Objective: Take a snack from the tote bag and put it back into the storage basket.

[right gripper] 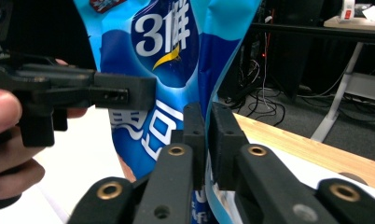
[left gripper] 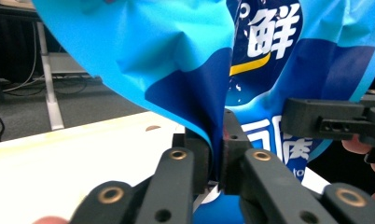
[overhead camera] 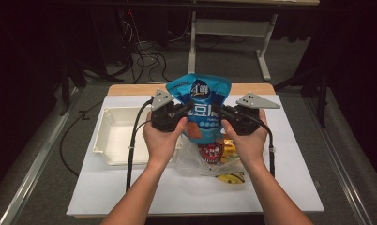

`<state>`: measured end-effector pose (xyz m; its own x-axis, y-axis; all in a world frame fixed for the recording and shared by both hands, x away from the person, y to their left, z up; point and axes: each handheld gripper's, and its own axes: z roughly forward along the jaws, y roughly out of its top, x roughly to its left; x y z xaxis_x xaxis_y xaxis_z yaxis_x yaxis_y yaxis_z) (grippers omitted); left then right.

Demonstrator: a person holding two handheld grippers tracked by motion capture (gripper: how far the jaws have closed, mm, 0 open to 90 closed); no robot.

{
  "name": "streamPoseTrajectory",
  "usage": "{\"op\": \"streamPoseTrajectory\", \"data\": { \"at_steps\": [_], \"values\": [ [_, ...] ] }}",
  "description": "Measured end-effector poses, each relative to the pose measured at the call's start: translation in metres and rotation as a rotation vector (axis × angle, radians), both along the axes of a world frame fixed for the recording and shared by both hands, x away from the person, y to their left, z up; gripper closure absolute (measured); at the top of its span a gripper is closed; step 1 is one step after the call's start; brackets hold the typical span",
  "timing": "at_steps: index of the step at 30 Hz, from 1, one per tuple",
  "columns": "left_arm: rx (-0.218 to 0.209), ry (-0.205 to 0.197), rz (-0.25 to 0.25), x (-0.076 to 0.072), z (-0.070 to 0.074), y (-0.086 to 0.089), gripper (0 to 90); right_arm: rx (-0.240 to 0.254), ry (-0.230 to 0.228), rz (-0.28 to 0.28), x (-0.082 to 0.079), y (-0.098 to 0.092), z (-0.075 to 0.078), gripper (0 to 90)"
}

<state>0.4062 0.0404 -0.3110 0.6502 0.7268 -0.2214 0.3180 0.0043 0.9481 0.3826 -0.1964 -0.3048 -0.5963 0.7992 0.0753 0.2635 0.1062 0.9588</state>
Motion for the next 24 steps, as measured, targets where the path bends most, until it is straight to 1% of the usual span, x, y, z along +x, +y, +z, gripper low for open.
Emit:
{"op": "streamPoseTrajectory", "data": {
  "at_steps": [1, 3, 4, 5, 6, 7, 8, 9, 10, 11, 12, 13, 15, 16, 18, 21, 23, 24],
  "values": [
    [-0.008, 0.005, 0.0, 0.0, 0.001, 0.002, 88.4, -0.003, -0.007, 0.005, 0.0, 0.0, 0.0, 84.1],
    [-0.038, 0.013, -0.004, 0.001, 0.003, 0.007, 89.0, 0.002, -0.006, 0.019, -0.001, 0.0, 0.0, 80.6],
    [-0.041, 0.012, 0.001, 0.001, 0.004, 0.009, 89.1, 0.003, -0.007, 0.016, -0.002, -0.001, 0.0, 78.8],
    [-0.041, 0.012, 0.005, 0.001, 0.004, 0.01, 89.2, 0.009, -0.01, 0.023, -0.002, -0.003, 0.001, 74.3],
    [-0.042, 0.011, 0.007, 0.002, 0.005, 0.013, 89.3, 0.018, 0.0, 0.026, -0.003, -0.003, 0.001, 68.9],
    [-0.048, 0.009, 0.01, 0.002, 0.005, 0.014, 89.4, 0.017, 0.005, 0.025, -0.004, -0.004, 0.001, 64.8],
    [-0.049, 0.008, 0.012, 0.002, 0.006, 0.017, 89.4, 0.009, 0.003, 0.026, -0.005, -0.005, 0.001, 64.3],
    [-0.053, 0.007, 0.011, 0.002, 0.006, 0.019, 89.5, -0.008, -0.005, 0.039, -0.009, -0.006, 0.0, 59.7],
    [-0.056, 0.006, 0.01, 0.002, 0.006, 0.021, 89.5, -0.014, -0.003, 0.036, -0.01, -0.007, -0.001, 57.3],
    [-0.056, 0.006, 0.012, 0.002, 0.007, 0.023, 89.5, -0.014, -0.003, 0.036, -0.01, -0.007, -0.001, 57.3],
    [-0.058, 0.005, 0.013, 0.002, 0.007, 0.025, 89.5, -0.022, -0.005, 0.037, -0.012, -0.009, -0.002, 54.1],
    [-0.06, 0.005, 0.012, 0.002, 0.008, 0.028, 89.5, -0.019, -0.002, 0.038, -0.014, -0.012, -0.004, 51.3],
    [-0.06, 0.003, 0.018, 0.002, 0.008, 0.03, 89.5, -0.013, 0.009, 0.035, -0.017, -0.018, -0.009, 48.4],
    [-0.064, 0.001, 0.019, 0.002, 0.008, 0.032, 89.5, -0.021, 0.019, 0.022, -0.021, -0.025, -0.016, 45.3],
    [-0.057, -0.001, 0.024, 0.002, 0.008, 0.034, 89.5, -0.02, 0.022, 0.019, -0.023, -0.027, -0.018, 44.8],
    [-0.063, 0.003, 0.027, 0.002, 0.008, 0.038, 89.5, -0.038, 0.035, 0.012, -0.028, -0.034, -0.027, 41.1],
    [-0.081, 0.007, 0.029, 0.003, 0.009, 0.042, 89.5, -0.037, 0.047, 0.009, -0.031, -0.037, -0.031, 39.5],
    [-0.08, 0.006, 0.029, 0.003, 0.01, 0.044, 89.5, -0.037, 0.049, 0.011, -0.033, -0.04, -0.033, 38.4]
  ]
}}
